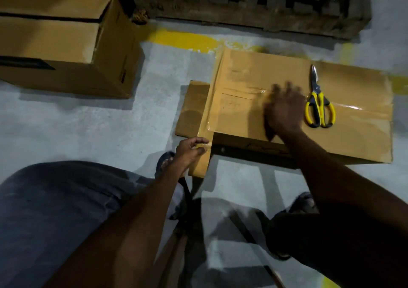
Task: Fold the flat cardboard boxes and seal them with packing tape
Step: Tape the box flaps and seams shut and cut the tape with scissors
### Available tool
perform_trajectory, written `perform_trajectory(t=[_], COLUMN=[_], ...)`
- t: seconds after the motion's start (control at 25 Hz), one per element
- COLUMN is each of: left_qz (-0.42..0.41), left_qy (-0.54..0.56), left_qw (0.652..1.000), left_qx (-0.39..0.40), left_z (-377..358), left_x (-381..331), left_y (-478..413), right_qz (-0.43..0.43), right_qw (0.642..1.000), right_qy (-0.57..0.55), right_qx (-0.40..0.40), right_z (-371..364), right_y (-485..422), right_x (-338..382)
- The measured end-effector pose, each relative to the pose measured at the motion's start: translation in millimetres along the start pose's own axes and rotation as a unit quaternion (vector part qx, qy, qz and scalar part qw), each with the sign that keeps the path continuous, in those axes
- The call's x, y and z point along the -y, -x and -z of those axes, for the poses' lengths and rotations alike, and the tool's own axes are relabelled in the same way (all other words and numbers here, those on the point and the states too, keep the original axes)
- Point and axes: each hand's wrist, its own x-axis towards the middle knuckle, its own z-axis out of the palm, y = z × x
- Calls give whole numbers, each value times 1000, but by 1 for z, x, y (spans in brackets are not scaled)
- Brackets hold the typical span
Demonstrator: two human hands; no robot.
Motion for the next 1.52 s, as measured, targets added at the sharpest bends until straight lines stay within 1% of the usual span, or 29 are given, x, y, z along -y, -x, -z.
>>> perform_trajectory(t=[0.04,0.08,0.12,0.16,0.2,0.32,0.4,0.48,0.52,0.56,0.68,0.8,0.88,0.96,1.0,1.04,1.12,1.16,1.2,1.28,1.32,1.4,1.44,1.48,1.52], left_qz=[9,11,10,11,15,26,28,34,37,37,42,40,41,44,42,41,45,48,49,55,56,51,50,50,54], left_qy=[6,8,6,2,2,7,10,19,20,17,9,15,15,12,13,17,26,28,30,35,34,34,34,34,34], left_qw=[1000,999,999,999,999,999,999,999,998,998,998,998,998,997,997,997,997,997,997,996,995,996,996,995,996], left_qx=[16,32,40,43,42,34,31,35,37,39,41,45,51,56,57,57,59,57,58,67,69,72,72,73,69], left_z=[2,4,5,6,5,5,4,4,4,4,3,5,7,8,8,9,10,11,11,12,13,14,14,14,14], left_x=[1,0,0,0,0,-4,-4,-5,-5,-6,-7,-7,-10,-10,-10,-10,-10,-10,-11,-15,-15,-14,-14,-14,-14], left_y=[-1,-2,-2,-2,-2,1,1,2,2,4,5,6,9,9,8,9,7,6,6,9,9,8,9,9,9], right_qz=[-101,-178,-198,-177,-163,-112,-22,93,130,149,157,129,91,78,79,81,82,87,95,99,73,-39,-83,-100,-108], right_qw=[994,981,975,977,978,983,986,981,976,972,972,978,980,972,960,933,846,820,810,802,787,731,708,701,701], right_qy=[-35,-68,-70,-47,-34,-44,-41,-10,2,15,31,-14,-46,-75,-113,-168,-285,-300,-297,-286,-310,-405,-442,-459,-466], right_qx=[-5,27,75,108,125,139,158,169,175,180,173,163,172,208,245,307,442,480,497,514,529,548,545,537,529], right_z=[5,10,13,16,19,30,30,27,24,22,21,23,23,26,29,35,47,50,50,38,30,11,2,-3,-6], right_y=[2,6,12,17,22,35,44,54,58,61,68,74,72,63,56,50,47,49,52,61,64,65,63,60,58], right_x=[-26,-47,-60,-67,-70,-65,-58,-43,-34,-24,-7,0,2,-3,-7,-11,-15,-15,-15,-18,-22,-27,-29,-30,-30])
